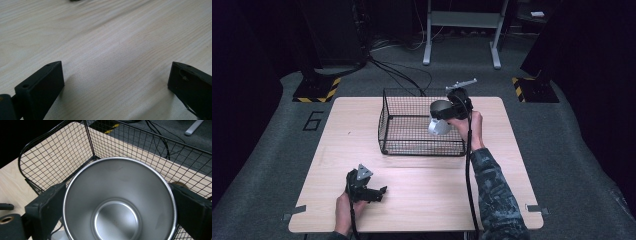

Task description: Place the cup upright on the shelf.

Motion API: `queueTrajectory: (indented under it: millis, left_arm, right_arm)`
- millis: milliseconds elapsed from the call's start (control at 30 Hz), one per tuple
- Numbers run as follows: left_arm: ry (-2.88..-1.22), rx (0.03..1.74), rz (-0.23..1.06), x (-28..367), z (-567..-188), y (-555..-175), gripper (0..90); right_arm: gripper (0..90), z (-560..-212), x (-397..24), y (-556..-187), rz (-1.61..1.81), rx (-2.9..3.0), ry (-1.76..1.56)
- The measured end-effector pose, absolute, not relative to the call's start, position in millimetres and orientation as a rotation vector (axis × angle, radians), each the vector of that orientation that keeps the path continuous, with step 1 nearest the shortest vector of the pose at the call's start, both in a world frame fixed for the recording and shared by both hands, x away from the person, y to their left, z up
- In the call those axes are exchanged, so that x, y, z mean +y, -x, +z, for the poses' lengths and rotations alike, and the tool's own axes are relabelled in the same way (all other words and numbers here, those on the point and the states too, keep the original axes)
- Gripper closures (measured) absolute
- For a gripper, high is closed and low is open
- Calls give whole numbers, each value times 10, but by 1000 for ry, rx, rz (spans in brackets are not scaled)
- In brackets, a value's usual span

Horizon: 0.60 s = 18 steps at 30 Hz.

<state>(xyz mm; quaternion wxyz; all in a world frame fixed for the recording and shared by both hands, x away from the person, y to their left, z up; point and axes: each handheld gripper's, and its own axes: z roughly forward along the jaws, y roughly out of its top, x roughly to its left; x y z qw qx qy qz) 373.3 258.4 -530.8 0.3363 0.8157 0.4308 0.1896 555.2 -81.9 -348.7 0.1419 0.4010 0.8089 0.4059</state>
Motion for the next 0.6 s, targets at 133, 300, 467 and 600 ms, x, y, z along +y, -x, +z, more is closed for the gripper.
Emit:
queueTrajectory:
  millis: [133,300,467,600]
  left_arm:
    - [-2125,1126,495,2583,-5309,-3732,5]
    - [-2124,1126,500,2582,-5310,-3732,5]
    - [-2124,1125,501,2582,-5310,-3732,5]
    - [-2124,1126,500,2582,-5310,-3732,5]
  right_arm:
    - [57,-3534,-790,-5611,1157,2330,-1182]
    - [57,-3591,-761,-5680,1143,2331,-1214]
    - [57,-3642,-721,-5727,1129,2328,-1232]
    - [57,-3697,-679,-5778,1111,2327,-1245]
